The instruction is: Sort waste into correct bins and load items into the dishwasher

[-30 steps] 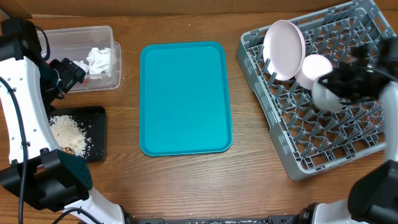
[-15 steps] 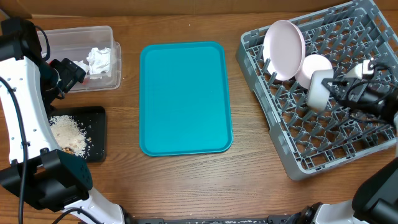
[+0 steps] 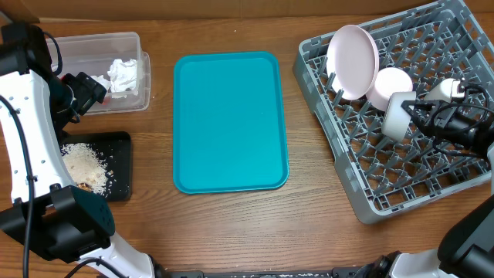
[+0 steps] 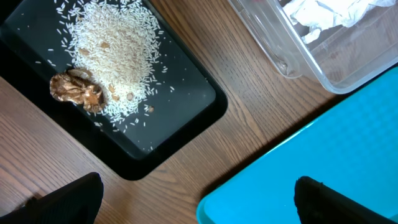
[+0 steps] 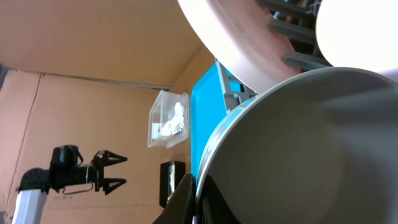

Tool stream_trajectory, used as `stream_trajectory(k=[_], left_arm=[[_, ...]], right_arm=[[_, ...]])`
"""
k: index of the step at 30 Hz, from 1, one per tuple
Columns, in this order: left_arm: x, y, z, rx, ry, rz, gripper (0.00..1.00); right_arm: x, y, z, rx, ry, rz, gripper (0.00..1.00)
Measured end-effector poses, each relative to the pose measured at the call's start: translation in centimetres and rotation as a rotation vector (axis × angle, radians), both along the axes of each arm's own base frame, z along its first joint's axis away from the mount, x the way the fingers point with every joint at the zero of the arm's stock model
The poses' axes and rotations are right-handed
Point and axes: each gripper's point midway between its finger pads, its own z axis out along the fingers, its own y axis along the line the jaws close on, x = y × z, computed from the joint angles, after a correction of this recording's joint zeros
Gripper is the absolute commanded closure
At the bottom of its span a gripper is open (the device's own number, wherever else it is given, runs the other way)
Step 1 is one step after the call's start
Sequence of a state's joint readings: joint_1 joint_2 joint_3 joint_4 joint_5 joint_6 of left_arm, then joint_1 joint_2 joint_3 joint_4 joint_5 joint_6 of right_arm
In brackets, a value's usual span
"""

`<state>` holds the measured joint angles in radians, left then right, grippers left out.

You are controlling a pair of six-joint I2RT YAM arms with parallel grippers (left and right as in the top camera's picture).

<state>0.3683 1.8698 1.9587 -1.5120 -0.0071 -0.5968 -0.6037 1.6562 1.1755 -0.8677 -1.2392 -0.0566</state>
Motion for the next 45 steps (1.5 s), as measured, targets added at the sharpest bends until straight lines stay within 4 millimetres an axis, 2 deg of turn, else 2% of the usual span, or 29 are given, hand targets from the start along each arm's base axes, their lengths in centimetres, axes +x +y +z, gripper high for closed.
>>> stream_trajectory(k=[14,17,23,26,32,34,35,38,42,45], left_arm=[[0.0,0.0,0.0,0.0,0.0,0.0,0.0],[0.0,0.0,0.0,0.0,0.0,0.0,0.0],[0.0,0.0,0.0,0.0,0.001,0.0,0.0],[0.0,0.0,0.0,0.0,0.0,0.0,0.0],[0.0,0.0,0.0,0.0,0.0,0.0,0.0],[0.0,0.0,0.0,0.0,0.0,0.0,0.0],[0.0,0.0,0.0,0.0,0.0,0.0,0.0],[0.0,0.0,0.0,0.0,0.0,0.0,0.0],[0.0,0.0,0.0,0.0,0.0,0.0,0.0],[0.0,0.0,0.0,0.0,0.0,0.0,0.0]], right_arm=[[0.5,-1.0,-1.4,-0.054,0.064,-0.051,0.96],[0.5,-1.1,-1.6,-0.053,0.085,-0.063,0.91],[0.5,-1.7,-2.1,-0.07,0.119,-0.089,0.89],[0.5,-2.1,-2.2,-0.087,0.162,-0.113,0.84],[0.3,-3.7,-2.6,-0.175,0.281,-0.184,0.84],[0.3,-4.4,-2.7,-0.202,0.326,-0.22,0.79],[0.2,-4.8,-2.9,-0.223,0.348,-0.243,0.75],[-0.2,-7.2,-4.0,-0.319,0.433,-0.342,0.75],[-2.3,-10.2,-6.2,-0.428,0.601,-0.475,0.75],[-4.5,-10.6,-7.7,-0.466,0.746,-0.512,0.75]])
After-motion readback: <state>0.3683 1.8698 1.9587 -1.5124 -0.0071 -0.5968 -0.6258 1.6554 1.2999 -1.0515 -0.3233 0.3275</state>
